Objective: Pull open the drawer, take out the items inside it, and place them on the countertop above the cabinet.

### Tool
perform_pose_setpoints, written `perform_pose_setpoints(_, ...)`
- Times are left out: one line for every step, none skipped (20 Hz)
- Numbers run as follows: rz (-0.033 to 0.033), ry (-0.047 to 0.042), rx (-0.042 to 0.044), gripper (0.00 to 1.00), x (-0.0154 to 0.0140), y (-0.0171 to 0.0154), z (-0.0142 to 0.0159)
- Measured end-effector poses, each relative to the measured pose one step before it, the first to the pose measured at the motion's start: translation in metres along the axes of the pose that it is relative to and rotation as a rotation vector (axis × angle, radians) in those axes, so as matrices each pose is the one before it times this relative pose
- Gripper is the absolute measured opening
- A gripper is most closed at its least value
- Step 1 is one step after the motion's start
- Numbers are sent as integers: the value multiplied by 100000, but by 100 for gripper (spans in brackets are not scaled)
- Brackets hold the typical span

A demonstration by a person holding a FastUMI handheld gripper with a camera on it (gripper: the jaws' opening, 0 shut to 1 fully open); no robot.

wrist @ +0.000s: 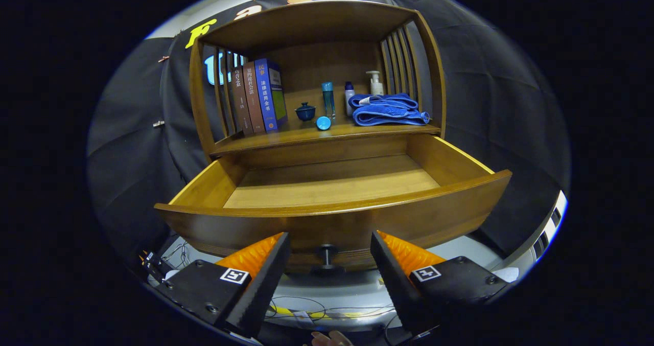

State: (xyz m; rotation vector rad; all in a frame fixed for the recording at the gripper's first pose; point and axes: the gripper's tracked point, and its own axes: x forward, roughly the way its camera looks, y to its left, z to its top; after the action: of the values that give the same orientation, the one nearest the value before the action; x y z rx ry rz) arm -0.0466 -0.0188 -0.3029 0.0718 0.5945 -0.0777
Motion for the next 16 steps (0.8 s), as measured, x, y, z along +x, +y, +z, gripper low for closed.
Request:
perform_pose_setpoints(236,831,-1160,100,-46,196,-353)
perform_pose_setpoints(-154,-1037,-896,100,-88,-179,64)
perform_pose_setpoints(78,-7,339,100,33,17,72)
perform_pose_setpoints(109,-179,23,100,63,79,175)
perform_pose_setpoints(88,792,-163,100,115,-106,-110)
perform_pose_setpoints(266,-604,347,99,242,-16,262)
perform_pose_setpoints(291,404,363,100,334,87,194)
perform_pose_setpoints(-6,-315,-96,99,425,52,238)
perform_pose_setpoints(-132,-50,-41,100,650,-31,390)
perform_pose_setpoints(-179,-442,106,100,886,88,498)
perform_pose_setpoints(-78,-936,275,100,920,102,616)
perform_pose_setpoints(-86,-1625,-40,100,996,107,869)
perform_pose_setpoints(-280,2169,49,99,1006,10,79)
perform_pose_setpoints(-169,-54,171,100,721,128,241)
perform_pose_setpoints(-188,-78,47,100,1027,130,469)
perform_pose_setpoints(-166,215,-55,100,1051,-7,232)
